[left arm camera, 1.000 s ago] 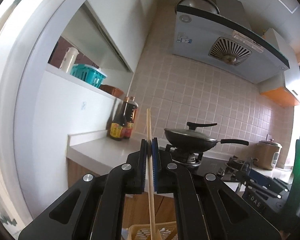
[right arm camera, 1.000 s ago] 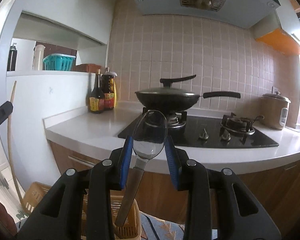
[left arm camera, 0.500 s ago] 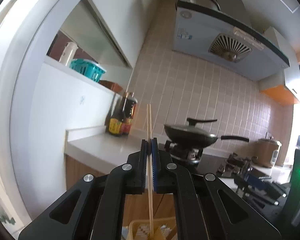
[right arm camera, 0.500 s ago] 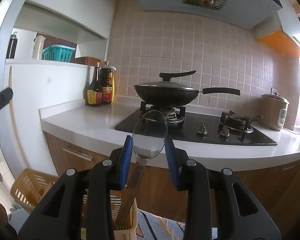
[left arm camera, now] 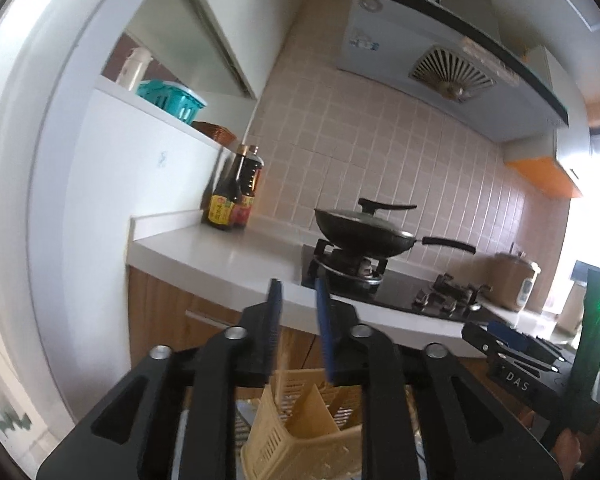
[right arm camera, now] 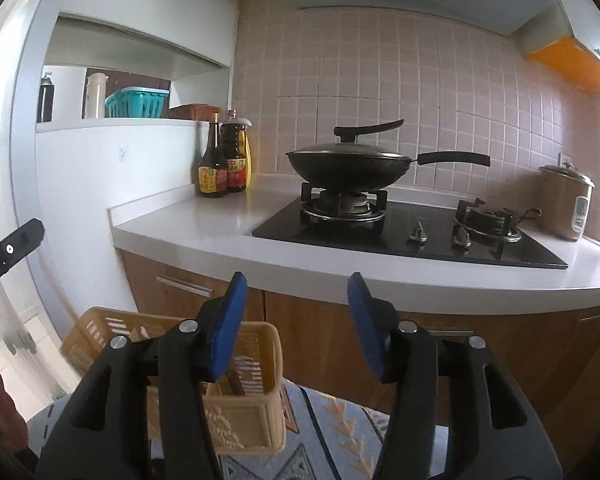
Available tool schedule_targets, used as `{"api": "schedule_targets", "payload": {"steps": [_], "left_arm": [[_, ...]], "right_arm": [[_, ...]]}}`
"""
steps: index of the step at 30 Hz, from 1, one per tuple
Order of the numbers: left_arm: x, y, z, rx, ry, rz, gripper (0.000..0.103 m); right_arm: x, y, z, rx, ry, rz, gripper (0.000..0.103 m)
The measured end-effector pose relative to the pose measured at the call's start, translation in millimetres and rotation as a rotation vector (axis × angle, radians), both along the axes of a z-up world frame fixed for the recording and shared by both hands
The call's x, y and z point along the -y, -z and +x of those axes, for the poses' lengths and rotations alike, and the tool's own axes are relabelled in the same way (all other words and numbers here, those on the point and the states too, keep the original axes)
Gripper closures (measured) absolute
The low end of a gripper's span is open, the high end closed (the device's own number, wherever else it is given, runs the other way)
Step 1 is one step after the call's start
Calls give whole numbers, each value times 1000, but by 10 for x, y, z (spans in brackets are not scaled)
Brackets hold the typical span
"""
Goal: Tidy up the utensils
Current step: 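Lower the chopstick and clear spoon into the woven caddy and release both, then grasp a clear spoon with the left tool while the right tool grasps another clear spoon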
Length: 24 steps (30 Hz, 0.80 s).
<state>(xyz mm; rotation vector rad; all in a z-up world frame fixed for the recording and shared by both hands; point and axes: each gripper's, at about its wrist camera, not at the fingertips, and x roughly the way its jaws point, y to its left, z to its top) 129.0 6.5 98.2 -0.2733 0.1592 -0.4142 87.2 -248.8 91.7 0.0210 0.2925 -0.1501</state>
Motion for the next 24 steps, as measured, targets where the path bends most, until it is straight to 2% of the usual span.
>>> {"api": "schedule_targets", "payload": {"steps": [3,7,10,12,15,18,21,24], "left_arm": [[-148,-93,-130,-20,23,-23,71],[-341,-241,-315,-103,72,-20,68],[-475,-337,-407,-195,120,-45,68],[-562,-385,-492,-231,108,-52,68],[-556,-337,-533,-330,151,-14,63],[-339,-20,-508,-471,215,132,62],[-127,518,-470,-632,284,256,62],[39,1016,-463,-753,312,367,65]], "right_arm": [[31,-95,-181,-29,-8,23,53],[59,-237,-386,-100,-23,68,53],[60,-347,-515,-192,-54,111,53],[55,-381,-550,-253,-74,135,53],[39,-314,-524,-381,-129,166,53],[8,-47,-444,-530,-188,199,53],[-37,335,-348,-654,-201,202,53],[-61,715,-250,-759,-222,235,53]]}}
